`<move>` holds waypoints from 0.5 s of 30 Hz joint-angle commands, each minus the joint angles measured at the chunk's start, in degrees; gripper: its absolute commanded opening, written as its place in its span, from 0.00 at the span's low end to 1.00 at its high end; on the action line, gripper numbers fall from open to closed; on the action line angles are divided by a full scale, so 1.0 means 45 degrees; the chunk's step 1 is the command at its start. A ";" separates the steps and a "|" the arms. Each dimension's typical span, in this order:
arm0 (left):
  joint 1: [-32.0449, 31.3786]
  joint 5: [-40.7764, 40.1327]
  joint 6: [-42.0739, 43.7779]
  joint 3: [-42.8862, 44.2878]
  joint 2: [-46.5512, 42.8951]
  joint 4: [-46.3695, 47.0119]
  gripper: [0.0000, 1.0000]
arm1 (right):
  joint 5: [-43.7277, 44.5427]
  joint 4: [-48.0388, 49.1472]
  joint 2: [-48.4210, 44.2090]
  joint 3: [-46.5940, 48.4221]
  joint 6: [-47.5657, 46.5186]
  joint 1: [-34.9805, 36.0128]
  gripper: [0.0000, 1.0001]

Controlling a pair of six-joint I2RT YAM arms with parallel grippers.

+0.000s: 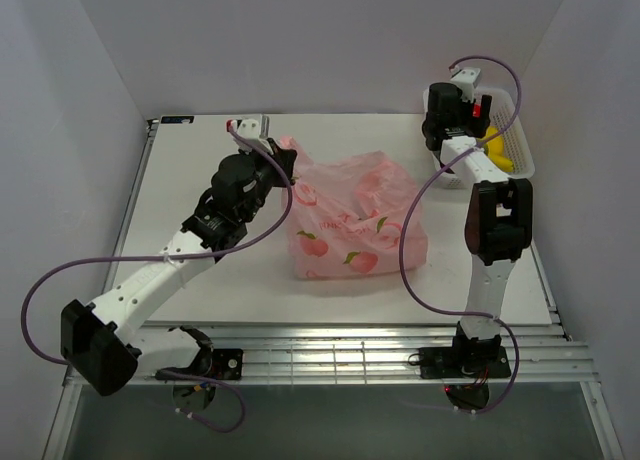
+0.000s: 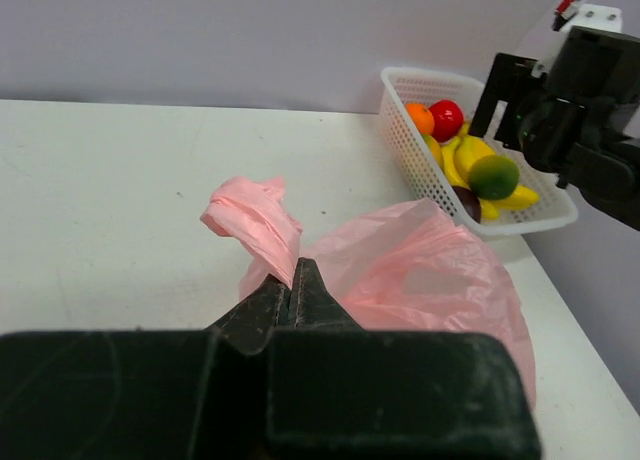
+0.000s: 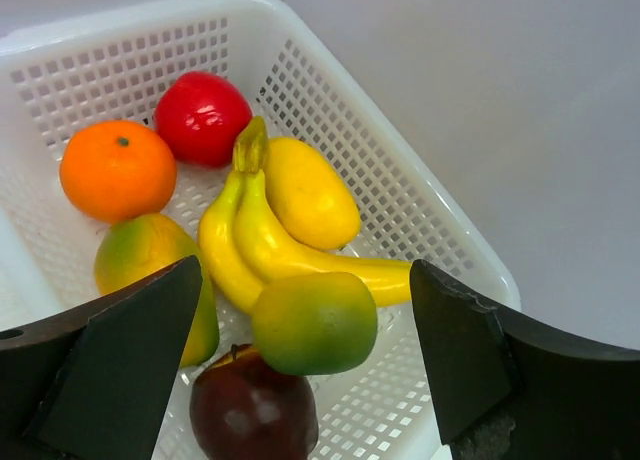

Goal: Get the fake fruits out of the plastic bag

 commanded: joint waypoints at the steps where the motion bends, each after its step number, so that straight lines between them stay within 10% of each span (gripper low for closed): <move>1: 0.0562 -0.1097 0.0315 0.1222 0.0928 -0.0257 0.00 | -0.0377 -0.0485 -0.0473 0.0639 0.0332 0.0101 0.90; 9: 0.3938 0.0618 -0.0271 0.4595 0.4656 -0.1267 0.00 | -1.1227 -0.1823 -0.3284 -0.1718 0.2970 0.0218 0.90; 15: 0.5307 0.1574 -0.0387 0.6885 0.7958 -0.2189 0.00 | -1.1868 -0.2934 -0.5276 -0.3206 0.2856 0.0414 0.90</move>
